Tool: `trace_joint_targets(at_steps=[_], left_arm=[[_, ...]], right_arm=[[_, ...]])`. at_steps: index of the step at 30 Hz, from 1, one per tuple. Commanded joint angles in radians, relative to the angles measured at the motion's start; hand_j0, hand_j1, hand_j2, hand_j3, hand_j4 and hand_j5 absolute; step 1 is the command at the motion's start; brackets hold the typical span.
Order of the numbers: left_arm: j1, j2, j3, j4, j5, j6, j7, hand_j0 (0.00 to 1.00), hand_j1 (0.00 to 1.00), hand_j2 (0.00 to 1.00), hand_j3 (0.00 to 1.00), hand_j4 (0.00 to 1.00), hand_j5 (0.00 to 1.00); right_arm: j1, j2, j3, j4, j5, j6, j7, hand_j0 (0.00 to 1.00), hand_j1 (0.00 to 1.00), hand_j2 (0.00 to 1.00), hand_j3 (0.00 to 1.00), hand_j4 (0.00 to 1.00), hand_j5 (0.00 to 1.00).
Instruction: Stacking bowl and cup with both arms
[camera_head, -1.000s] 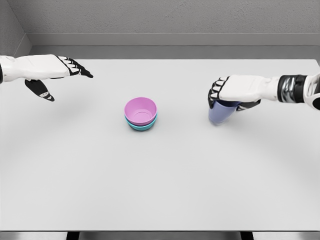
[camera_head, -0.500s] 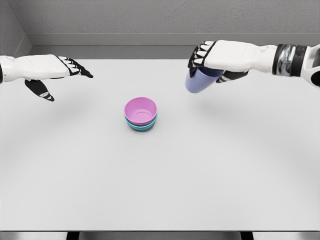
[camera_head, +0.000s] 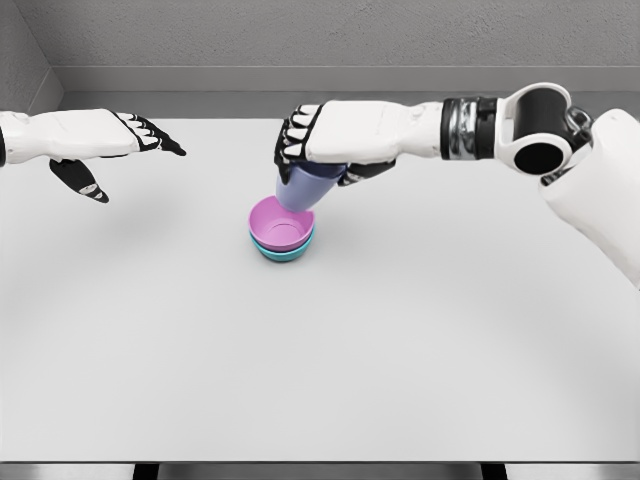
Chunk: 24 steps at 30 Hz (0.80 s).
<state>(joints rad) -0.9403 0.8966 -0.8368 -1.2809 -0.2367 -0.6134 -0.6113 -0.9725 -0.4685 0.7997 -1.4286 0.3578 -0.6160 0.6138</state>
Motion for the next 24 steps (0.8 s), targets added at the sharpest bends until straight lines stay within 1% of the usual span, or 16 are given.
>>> trace_joint_targets(at_steps=[1, 4, 12, 15, 24], left_arm=[[0.0, 0.001, 0.002, 0.0, 0.005, 0.003, 0.0, 1.0, 1.0, 1.0, 1.0, 1.0, 1.0], [0.0, 0.001, 0.001, 0.0, 0.005, 0.003, 0.0, 1.0, 1.0, 1.0, 1.0, 1.0, 1.0], [0.0, 0.001, 0.001, 0.0, 0.005, 0.003, 0.0, 1.0, 1.0, 1.0, 1.0, 1.0, 1.0], [0.0, 0.001, 0.002, 0.0, 0.005, 0.003, 0.0, 1.0, 1.0, 1.0, 1.0, 1.0, 1.0], [0.0, 0.001, 0.002, 0.002, 0.005, 0.003, 0.0, 1.0, 1.0, 1.0, 1.0, 1.0, 1.0]], right_arm=[[0.0, 0.019, 0.019, -0.001, -0.008, 0.005, -0.003, 0.36, 0.36, 0.36, 0.36, 0.36, 0.36], [0.0, 0.041, 0.047, -0.001, -0.007, 0.005, -0.003, 0.36, 0.36, 0.36, 0.36, 0.36, 0.36], [0.002, 0.041, 0.049, 0.019, -0.003, 0.005, -0.003, 0.36, 0.36, 0.36, 0.36, 0.36, 0.36], [0.008, 0.041, 0.049, 0.031, 0.02, 0.005, -0.003, 0.36, 0.36, 0.36, 0.36, 0.36, 0.36], [0.006, 0.047, 0.062, 0.063, 0.033, 0.005, -0.003, 0.37, 0.37, 0.37, 0.37, 0.37, 0.37]])
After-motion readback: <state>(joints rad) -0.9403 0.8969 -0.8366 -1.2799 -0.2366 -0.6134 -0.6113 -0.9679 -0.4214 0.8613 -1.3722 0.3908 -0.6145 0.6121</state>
